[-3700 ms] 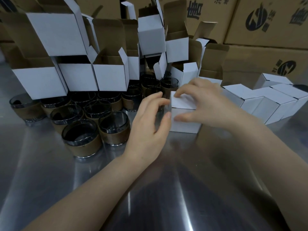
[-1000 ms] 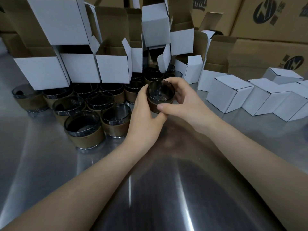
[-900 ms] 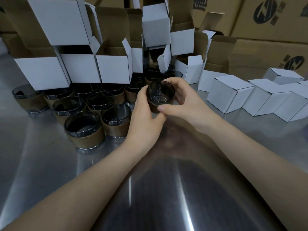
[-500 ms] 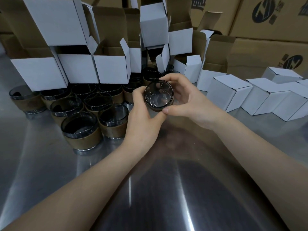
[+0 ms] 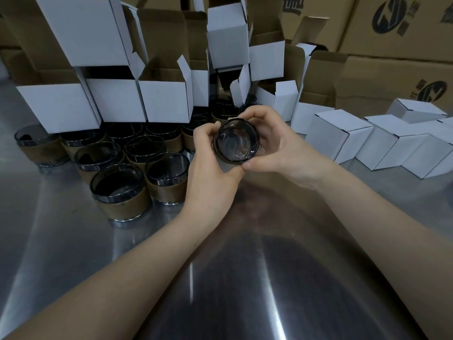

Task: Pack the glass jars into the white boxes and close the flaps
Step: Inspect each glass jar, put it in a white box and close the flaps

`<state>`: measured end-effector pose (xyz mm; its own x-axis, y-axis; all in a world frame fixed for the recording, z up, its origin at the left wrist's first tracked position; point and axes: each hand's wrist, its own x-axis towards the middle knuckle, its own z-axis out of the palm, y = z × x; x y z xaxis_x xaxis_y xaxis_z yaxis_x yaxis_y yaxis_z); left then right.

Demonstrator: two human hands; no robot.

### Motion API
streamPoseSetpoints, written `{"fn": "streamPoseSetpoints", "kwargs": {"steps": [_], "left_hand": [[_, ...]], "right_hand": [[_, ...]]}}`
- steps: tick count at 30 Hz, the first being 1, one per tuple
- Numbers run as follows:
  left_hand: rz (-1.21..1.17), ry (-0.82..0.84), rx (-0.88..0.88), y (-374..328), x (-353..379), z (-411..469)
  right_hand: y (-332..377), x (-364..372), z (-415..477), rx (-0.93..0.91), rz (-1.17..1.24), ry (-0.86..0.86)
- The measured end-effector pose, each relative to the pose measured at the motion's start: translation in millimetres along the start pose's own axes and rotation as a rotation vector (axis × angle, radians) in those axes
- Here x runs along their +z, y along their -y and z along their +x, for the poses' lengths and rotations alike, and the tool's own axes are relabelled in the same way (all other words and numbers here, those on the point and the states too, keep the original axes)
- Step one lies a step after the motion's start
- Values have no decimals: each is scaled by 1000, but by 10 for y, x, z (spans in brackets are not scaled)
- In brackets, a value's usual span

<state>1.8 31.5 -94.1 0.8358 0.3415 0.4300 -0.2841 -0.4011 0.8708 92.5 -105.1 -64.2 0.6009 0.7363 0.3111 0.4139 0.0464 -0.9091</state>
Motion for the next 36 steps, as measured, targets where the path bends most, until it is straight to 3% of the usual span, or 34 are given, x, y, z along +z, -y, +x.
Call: {"fn": "streamPoseSetpoints", "kwargs": {"steps": [12, 16, 20, 23, 36], "left_hand": [[-131, 97, -98, -62, 26, -33], [-102, 71, -61, -79, 31, -42], [139, 28, 92, -110, 32, -29], [213, 19, 89, -96, 37, -19], [-107, -56, 76, -68, 3, -7]], "right_hand": [[72, -72, -23, 118, 85, -98], [82, -52, -8, 107, -37, -134], [85, -18, 11, 43, -162, -170], [91, 20, 11, -28, -234, -176], [220, 61, -1, -310, -417, -201]]}}
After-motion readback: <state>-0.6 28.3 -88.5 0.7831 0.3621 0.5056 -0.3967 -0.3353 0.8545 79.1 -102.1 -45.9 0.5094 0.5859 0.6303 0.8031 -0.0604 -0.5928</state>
